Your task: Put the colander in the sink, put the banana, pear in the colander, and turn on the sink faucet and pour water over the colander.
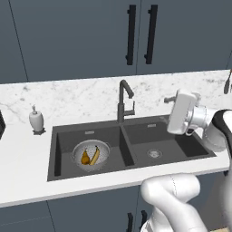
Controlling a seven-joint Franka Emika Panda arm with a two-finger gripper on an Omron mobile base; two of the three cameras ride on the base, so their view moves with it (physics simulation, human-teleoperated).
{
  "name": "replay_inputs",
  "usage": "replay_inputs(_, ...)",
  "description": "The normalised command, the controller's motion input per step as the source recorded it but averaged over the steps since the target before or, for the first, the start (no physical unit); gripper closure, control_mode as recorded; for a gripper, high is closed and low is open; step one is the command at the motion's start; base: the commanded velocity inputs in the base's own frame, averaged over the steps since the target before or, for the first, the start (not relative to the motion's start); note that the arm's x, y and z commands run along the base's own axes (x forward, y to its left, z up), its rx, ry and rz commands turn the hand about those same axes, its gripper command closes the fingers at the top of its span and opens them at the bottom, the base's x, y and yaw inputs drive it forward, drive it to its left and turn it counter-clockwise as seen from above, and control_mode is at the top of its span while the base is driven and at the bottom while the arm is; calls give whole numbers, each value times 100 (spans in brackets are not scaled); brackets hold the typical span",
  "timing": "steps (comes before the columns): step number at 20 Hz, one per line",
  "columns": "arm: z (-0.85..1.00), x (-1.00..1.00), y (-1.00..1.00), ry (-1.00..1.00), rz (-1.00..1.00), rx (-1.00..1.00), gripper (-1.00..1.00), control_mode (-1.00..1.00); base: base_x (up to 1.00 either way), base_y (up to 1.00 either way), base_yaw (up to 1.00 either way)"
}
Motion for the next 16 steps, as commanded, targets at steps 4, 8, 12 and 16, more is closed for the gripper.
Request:
replay_inputs(4, 0, 45, -19, 6, 7, 4, -100, -100, 0, 0, 0)
replay_inputs(8, 0, 54, -1, 9, 4, 0, -100, -100, 0, 0, 0)
replay_inputs(12, 0, 48, 0, 6, 4, 0, -100, -100, 0, 0, 0)
replay_inputs(16, 0, 47, 0, 0, 5, 0, -100, -100, 0, 0, 0)
